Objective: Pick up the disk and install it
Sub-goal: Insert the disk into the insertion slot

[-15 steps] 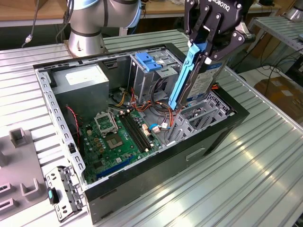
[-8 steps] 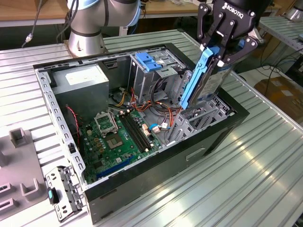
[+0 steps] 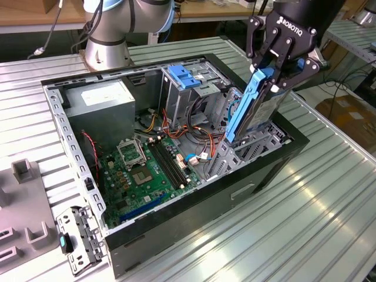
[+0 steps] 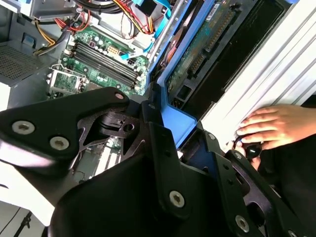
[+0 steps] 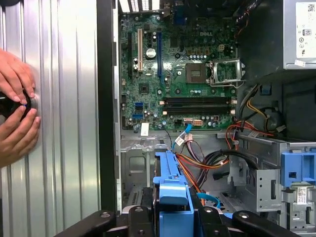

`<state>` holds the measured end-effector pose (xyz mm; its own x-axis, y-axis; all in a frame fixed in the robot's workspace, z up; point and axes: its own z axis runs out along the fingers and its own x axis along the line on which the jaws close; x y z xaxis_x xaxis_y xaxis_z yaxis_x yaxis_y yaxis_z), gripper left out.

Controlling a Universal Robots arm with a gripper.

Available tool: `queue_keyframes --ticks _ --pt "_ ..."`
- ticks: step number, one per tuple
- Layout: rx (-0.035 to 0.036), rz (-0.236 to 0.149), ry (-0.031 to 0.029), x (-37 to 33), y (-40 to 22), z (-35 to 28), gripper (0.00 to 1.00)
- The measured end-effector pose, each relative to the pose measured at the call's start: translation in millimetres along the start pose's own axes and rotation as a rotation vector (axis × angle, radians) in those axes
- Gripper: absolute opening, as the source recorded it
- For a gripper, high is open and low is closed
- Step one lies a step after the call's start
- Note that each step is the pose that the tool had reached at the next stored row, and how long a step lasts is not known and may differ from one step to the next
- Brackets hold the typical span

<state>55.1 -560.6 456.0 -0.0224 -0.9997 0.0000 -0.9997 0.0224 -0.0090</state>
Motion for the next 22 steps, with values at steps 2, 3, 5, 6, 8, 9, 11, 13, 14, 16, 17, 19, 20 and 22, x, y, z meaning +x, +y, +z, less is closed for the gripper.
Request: queue_keyframes --ticks 2,3,5,6,8,9,11,13,14,16,17,19,20,22 --pt "0.0 0.002 0.0001 0.1 0.0 2.1 0.37" --pt "0.0 0.002 0.0002 0.1 0.0 3.1 0.37" --pt "0.0 0.002 0.0002 0.1 0.0 5.1 0.37" --pt "0.0 0.003 0.0001 0.1 0.1 6.6 0.37" --pt "0.0 0.003 0.0001 0.1 0.0 9.1 0.37" --pt "0.0 0.003 0.0002 0.1 0.0 9.5 0.37" --pt "0.0 0.004 0.0001 0.1 0.0 10.5 0.37" --pt "-0.0004 0.006 0.0003 0.1 -0.6 11.2 0.37" --pt "-0.0008 0.009 0.0004 0.1 -1.4 11.6 0.37" --pt "-0.0013 0.013 0.0004 0.1 -2.3 12.2 0.37" --pt "-0.0013 0.015 0.0006 0.1 -2.5 12.8 0.37" --pt "-0.0013 0.015 -0.0002 0.2 -2.6 15.4 0.37" --pt "-0.0013 0.015 0.0003 0.2 -2.6 15.8 0.37" --pt "-0.0013 0.015 0.0002 0.2 -2.6 17.5 0.37"
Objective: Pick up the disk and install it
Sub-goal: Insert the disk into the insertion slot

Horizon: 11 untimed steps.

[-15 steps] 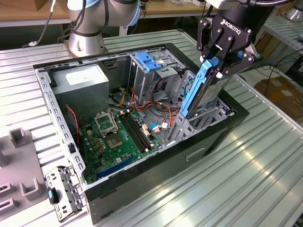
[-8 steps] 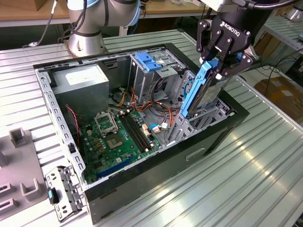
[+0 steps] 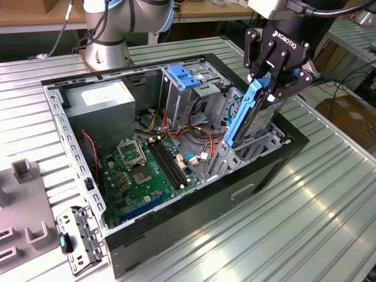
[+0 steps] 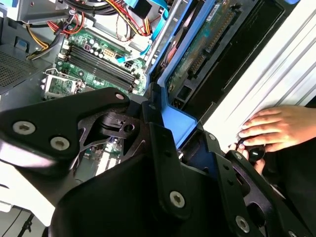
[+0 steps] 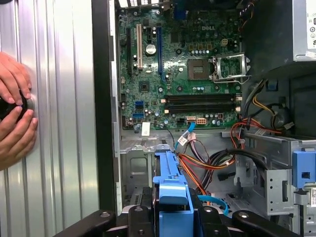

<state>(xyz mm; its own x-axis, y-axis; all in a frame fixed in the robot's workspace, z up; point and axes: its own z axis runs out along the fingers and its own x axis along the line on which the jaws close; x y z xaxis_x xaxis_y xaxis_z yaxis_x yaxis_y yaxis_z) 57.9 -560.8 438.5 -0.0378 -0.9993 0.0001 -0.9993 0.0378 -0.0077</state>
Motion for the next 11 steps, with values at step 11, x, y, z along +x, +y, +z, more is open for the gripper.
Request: queue_keyframes --ticks 11 --pt "0.0 0.0 0.0001 0.0 0.1 14.5 0.37"
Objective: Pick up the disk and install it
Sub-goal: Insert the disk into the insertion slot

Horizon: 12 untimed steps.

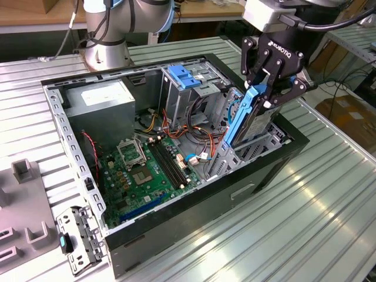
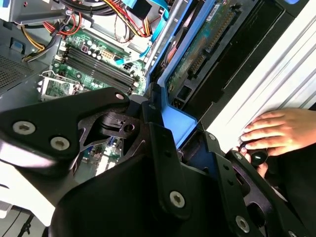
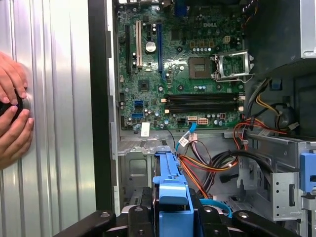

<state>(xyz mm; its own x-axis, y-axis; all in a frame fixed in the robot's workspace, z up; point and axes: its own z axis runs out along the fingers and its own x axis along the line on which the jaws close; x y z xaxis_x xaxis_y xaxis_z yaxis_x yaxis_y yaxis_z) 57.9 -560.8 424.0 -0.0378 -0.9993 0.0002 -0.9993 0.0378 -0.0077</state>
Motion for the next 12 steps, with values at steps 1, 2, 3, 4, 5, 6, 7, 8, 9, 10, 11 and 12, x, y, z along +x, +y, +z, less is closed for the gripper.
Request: queue_keyframes --ticks 1,2,3,4,5,6,7,8,9,10,11,12 --pt "0.0 0.0 0.0 0.0 0.0 1.2 0.37" --pt "0.0 0.0 -0.0001 0.0 0.0 2.2 0.37" --pt "0.0 0.0 -0.0001 0.0 0.0 2.7 0.37" --pt "0.0 0.0 0.0001 0.0 0.0 2.6 0.37" --pt "0.0 0.0 0.0001 0.0 0.0 2.6 0.37" --pt "0.0 0.0 0.0001 0.0 0.0 2.7 0.37" --pt "0.0 0.0 0.0 0.0 0.0 2.8 0.37" --pt "0.0 0.0 0.0 0.0 0.0 2.8 0.37" --pt "0.0 0.0 0.0 0.0 0.0 2.8 0.37" --pt "0.0 0.0 0.0 0.0 0.0 2.8 0.37" --pt "0.0 0.0 -0.0002 0.0 0.0 3.5 0.37" --pt "0.0001 0.0 -0.0002 0.0 0.0 7.0 0.37"
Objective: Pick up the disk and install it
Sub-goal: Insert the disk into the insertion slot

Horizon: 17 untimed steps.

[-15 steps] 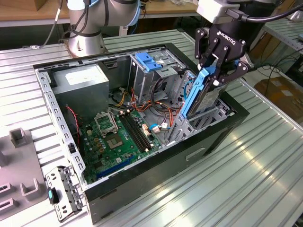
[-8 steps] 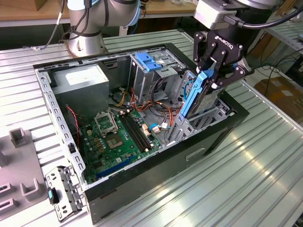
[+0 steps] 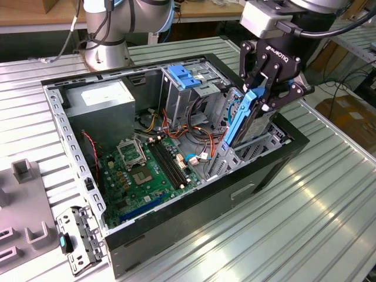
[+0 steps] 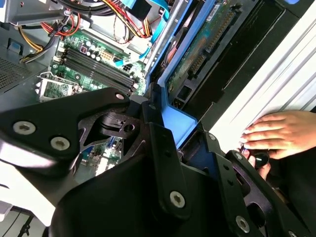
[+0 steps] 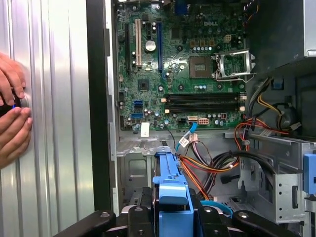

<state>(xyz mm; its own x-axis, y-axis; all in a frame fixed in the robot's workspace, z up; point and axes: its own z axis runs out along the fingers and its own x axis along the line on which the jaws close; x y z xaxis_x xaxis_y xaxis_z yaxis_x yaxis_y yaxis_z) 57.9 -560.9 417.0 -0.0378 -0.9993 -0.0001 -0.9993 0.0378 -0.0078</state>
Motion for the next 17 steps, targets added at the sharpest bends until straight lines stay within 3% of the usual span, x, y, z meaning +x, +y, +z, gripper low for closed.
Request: queue_keyframes --ticks 3,12,17 --pt "0.0 0.0 0.0002 0.1 0.1 9.8 0.37" --pt "-0.0002 0.0 0.0003 0.3 0.2 29.0 0.37" --pt "-0.0001 0.0 0.0022 0.3 0.2 31.3 0.37"
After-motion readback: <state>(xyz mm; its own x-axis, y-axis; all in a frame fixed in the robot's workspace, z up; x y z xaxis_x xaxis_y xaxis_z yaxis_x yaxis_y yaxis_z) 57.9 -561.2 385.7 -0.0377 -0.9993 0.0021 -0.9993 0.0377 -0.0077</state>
